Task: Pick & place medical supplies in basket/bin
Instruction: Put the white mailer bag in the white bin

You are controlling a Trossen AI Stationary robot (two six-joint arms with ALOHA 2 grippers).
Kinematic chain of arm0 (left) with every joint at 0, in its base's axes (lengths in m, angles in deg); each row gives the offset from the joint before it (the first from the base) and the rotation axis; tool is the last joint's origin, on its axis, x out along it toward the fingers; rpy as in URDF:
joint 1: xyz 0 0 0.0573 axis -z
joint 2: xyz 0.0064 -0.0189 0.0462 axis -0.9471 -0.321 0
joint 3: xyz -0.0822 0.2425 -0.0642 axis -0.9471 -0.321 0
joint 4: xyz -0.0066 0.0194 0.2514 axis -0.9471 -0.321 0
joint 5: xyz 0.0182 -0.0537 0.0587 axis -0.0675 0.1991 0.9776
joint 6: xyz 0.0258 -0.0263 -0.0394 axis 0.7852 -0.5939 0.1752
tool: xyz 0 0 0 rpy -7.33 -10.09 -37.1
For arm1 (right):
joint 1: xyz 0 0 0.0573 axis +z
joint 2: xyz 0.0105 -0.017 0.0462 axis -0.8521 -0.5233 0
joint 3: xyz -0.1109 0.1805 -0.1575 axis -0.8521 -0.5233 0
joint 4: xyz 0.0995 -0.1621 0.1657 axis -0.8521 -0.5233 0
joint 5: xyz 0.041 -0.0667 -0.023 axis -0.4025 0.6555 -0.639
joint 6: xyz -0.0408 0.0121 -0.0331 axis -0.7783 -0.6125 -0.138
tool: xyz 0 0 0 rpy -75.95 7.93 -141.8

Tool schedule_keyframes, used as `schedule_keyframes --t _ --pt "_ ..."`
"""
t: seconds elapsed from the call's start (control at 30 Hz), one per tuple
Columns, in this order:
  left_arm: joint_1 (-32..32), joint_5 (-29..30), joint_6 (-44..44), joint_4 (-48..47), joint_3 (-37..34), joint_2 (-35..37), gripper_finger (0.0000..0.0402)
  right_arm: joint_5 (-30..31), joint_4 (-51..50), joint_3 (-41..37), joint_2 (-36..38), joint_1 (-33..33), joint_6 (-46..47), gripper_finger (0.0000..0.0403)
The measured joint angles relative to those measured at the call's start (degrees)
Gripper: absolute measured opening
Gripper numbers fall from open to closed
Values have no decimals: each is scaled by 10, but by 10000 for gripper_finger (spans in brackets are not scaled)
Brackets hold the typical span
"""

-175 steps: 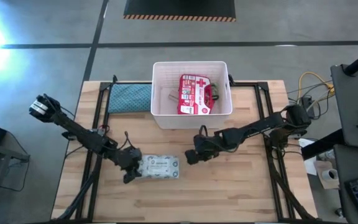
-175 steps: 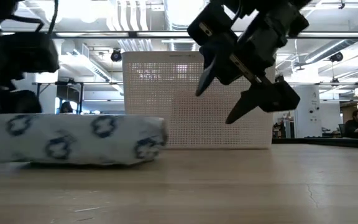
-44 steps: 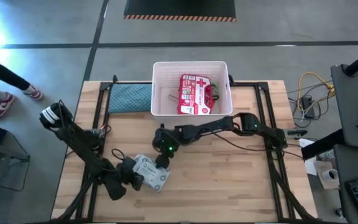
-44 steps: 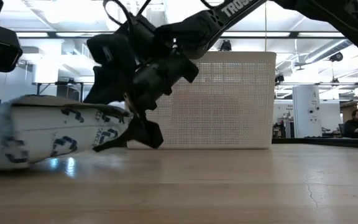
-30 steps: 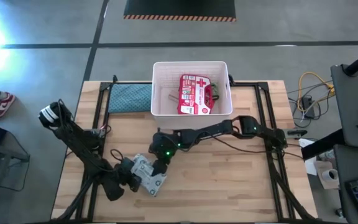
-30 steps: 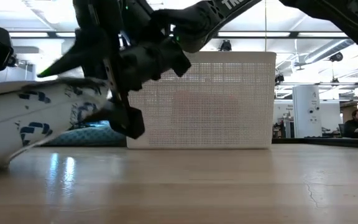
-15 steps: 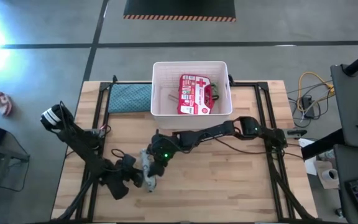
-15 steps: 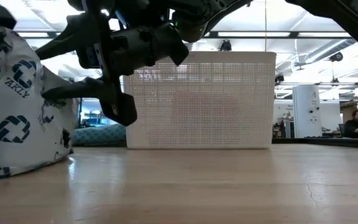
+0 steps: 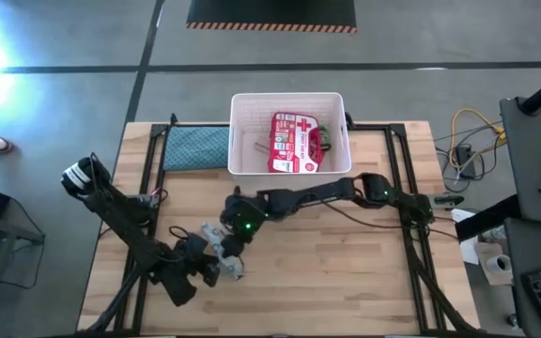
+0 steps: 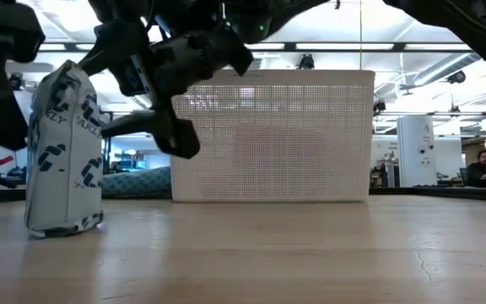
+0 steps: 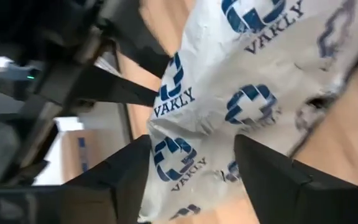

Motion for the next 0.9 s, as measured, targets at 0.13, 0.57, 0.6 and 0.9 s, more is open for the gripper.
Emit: schedule_keyframes --t 0.13,0.57,0.6,0.9 --pt "0 5 16 -15 12 1 37 23 -96 39 1 -1 -41 247" --pt "2 21 36 -21 5 1 37 119 -195 125 3 8 -88 333" --pt "5 21 41 -23 5 2 37 127 -195 125 3 11 -89 337" --pt "61 63 29 -87 5 3 37 237 -210 126 3 55 -122 347"
